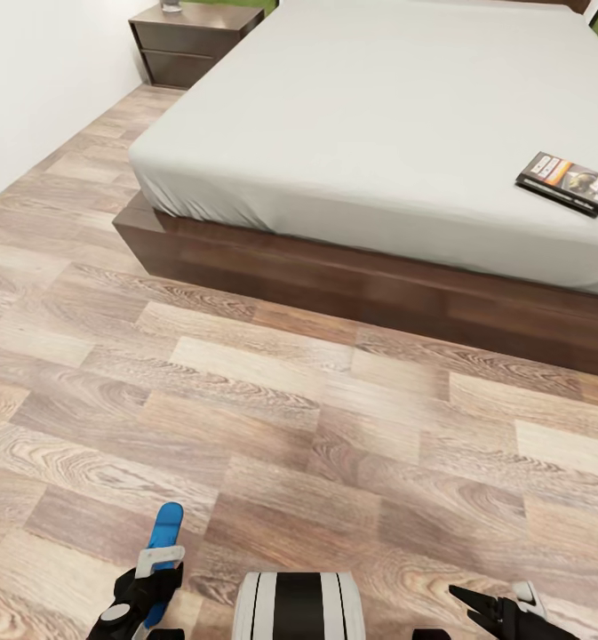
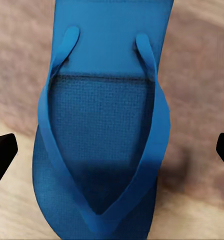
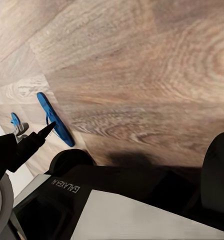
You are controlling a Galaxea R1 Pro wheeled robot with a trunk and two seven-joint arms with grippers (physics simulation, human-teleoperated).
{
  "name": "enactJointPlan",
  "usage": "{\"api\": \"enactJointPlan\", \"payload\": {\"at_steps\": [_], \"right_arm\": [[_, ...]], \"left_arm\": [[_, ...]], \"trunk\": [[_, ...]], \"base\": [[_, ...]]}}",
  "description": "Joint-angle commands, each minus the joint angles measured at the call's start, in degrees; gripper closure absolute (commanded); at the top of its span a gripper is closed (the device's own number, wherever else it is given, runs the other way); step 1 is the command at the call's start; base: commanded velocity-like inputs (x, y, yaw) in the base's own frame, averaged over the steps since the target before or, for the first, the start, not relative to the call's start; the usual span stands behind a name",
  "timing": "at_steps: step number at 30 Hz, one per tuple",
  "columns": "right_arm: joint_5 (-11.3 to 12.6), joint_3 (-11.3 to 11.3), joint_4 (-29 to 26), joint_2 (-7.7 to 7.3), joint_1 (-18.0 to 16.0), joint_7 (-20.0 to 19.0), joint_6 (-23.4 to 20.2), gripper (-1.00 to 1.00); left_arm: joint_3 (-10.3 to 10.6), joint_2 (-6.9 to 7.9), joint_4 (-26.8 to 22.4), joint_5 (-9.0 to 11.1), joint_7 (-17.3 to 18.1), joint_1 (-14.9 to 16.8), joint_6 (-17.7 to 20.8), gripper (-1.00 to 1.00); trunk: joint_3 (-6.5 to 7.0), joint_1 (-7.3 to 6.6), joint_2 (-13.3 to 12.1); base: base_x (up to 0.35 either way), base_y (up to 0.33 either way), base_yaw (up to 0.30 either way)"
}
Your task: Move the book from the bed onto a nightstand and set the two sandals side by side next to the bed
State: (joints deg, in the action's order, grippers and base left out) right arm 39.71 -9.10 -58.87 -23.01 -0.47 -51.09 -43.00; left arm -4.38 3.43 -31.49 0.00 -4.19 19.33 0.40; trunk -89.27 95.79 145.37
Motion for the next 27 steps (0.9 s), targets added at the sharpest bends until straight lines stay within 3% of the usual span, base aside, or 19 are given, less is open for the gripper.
{"api": "enactJointPlan", "payload": {"at_steps": [1,23,27], "right_arm": [[0.2,0.0,0.0,-0.01,0.0,-0.1,-0.3,-1.0],[0.2,0.0,0.0,-0.01,0.0,-0.1,-0.3,-1.0],[0.2,0.0,0.0,-0.02,0.0,-0.1,-0.3,-1.0]], "left_arm": [[0.0,-0.01,0.0,0.0,-0.1,0.0,0.0,-1.0],[0.0,-0.01,-0.1,0.0,-0.2,0.0,0.0,-1.0],[0.0,-0.01,-0.1,0.1,-0.2,0.0,0.0,-1.0]], "trunk": [[-0.03,0.01,0.0],[-0.03,0.01,0.0],[-0.92,0.12,0.1]], "base": [[0.159,0.0,0.0],[0.013,0.0,0.0],[0.0,0.0,0.0]]}}
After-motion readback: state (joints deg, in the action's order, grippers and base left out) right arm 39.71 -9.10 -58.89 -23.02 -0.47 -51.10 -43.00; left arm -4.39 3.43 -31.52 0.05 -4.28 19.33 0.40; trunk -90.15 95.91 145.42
